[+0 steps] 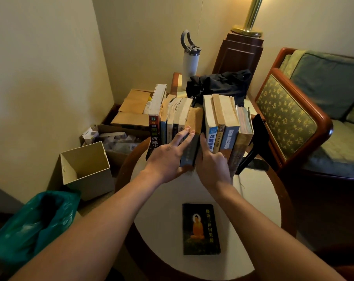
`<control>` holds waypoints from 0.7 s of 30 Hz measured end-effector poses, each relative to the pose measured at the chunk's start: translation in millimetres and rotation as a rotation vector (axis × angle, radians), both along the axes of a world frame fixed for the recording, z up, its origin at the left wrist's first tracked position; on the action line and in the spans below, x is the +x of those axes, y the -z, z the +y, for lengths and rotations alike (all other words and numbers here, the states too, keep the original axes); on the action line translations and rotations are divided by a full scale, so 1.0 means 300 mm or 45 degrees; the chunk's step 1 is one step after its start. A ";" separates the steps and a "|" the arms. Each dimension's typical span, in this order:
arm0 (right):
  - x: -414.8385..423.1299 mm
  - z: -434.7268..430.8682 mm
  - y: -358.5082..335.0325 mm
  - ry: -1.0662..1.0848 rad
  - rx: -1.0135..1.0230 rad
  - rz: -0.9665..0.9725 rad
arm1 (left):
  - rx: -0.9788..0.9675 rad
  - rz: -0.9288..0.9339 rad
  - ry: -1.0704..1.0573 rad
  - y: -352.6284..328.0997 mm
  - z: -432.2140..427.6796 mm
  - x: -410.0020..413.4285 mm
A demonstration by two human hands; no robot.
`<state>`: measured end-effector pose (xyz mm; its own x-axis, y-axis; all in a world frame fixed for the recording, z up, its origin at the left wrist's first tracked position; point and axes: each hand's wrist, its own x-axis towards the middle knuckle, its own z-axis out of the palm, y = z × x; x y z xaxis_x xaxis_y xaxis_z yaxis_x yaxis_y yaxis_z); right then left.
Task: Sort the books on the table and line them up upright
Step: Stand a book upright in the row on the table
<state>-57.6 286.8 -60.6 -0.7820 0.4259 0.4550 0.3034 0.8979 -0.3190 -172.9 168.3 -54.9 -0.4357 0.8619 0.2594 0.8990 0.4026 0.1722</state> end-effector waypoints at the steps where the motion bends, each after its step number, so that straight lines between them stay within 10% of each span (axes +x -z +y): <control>1: -0.021 0.003 -0.010 0.006 -0.025 -0.005 | -0.013 0.004 -0.005 -0.001 0.001 0.000; 21: 0.010 0.009 0.061 0.198 0.141 -0.006 | -0.064 -0.004 -0.051 -0.018 0.001 0.015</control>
<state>-54.5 289.4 -78.9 -0.7130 0.4890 0.5025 0.4421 0.8698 -0.2192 -168.4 168.6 -49.6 -0.4709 0.8557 0.2145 0.8815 0.4465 0.1539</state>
